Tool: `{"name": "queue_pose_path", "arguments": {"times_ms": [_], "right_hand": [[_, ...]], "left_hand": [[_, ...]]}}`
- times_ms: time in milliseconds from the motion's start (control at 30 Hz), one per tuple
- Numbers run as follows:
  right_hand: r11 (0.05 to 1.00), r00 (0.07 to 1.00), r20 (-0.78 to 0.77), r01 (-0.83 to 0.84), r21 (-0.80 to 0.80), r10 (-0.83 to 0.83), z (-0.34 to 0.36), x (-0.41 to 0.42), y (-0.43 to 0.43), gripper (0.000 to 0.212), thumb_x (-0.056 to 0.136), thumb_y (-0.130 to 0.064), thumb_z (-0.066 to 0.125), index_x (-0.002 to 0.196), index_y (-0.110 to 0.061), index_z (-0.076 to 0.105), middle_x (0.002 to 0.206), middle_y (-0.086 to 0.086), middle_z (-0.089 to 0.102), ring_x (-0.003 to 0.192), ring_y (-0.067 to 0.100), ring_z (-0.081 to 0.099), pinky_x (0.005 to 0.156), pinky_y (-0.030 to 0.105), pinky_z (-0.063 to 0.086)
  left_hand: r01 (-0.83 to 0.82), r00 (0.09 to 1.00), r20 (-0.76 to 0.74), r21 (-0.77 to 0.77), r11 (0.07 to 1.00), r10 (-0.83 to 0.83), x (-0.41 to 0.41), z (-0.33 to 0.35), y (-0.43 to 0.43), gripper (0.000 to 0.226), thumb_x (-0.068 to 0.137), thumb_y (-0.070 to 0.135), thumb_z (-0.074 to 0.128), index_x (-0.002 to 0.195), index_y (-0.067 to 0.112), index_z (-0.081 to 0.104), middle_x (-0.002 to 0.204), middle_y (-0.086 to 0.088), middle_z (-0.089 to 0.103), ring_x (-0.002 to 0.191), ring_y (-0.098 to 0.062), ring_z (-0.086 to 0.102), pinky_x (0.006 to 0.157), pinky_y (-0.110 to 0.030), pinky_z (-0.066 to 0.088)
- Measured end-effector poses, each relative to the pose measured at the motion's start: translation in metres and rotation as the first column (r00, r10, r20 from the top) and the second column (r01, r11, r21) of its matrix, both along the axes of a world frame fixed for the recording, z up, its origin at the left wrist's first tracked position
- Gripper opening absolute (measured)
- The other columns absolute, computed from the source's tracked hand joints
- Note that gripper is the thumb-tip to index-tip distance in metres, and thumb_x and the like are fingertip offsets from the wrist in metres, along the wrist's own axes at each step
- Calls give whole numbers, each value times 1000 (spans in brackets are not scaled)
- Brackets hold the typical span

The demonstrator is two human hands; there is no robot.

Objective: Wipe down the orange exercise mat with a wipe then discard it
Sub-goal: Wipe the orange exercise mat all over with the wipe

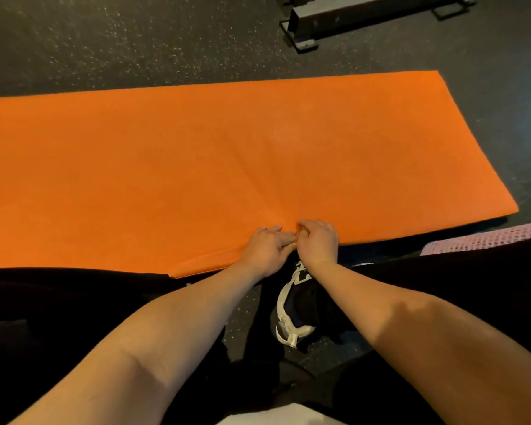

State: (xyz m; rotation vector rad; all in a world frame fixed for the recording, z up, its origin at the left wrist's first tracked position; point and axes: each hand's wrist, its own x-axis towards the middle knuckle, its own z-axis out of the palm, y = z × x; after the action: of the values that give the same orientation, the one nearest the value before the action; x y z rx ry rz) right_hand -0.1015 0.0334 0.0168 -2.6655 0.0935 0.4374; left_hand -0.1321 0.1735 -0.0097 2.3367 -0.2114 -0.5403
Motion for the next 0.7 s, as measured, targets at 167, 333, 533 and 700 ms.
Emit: {"name": "queue_pose_path", "arguments": {"times_ms": [167,333,533,700], "right_hand": [[997,991,-132,-24,69,33,-5,-3,12,48,105,-12,40,153,-11,42,160,6,38,149,26,26,123,39,23],[984,967,-198,-140,113,160,-3,-8,47,52,109,-18,36,160,-12,28,166,10,25,150,26,28,118,38,31],[933,950,-237,-113,342,202,-5,-17,73,53,110,-30,31,162,-33,17,154,8,46,82,8,53,68,27,45],[984,995,-90,-24,175,41,-4,1,31,47,106,-22,43,153,-21,42,157,3,41,144,25,36,116,46,36]], "left_hand": [[-32,998,54,157,987,24,1,-3,23,51,102,54,43,149,35,44,158,8,39,148,-18,28,122,-49,12],[-230,973,57,98,968,225,-10,-9,47,53,105,40,43,154,20,36,155,-2,42,143,-24,36,121,-44,21],[-408,913,-20,-91,908,408,-10,-5,47,51,109,32,38,158,18,29,153,-4,46,136,-24,45,109,-41,42],[-200,979,89,237,951,184,-9,-5,24,46,107,45,29,146,29,49,157,3,40,144,-25,28,118,-44,16]]}}
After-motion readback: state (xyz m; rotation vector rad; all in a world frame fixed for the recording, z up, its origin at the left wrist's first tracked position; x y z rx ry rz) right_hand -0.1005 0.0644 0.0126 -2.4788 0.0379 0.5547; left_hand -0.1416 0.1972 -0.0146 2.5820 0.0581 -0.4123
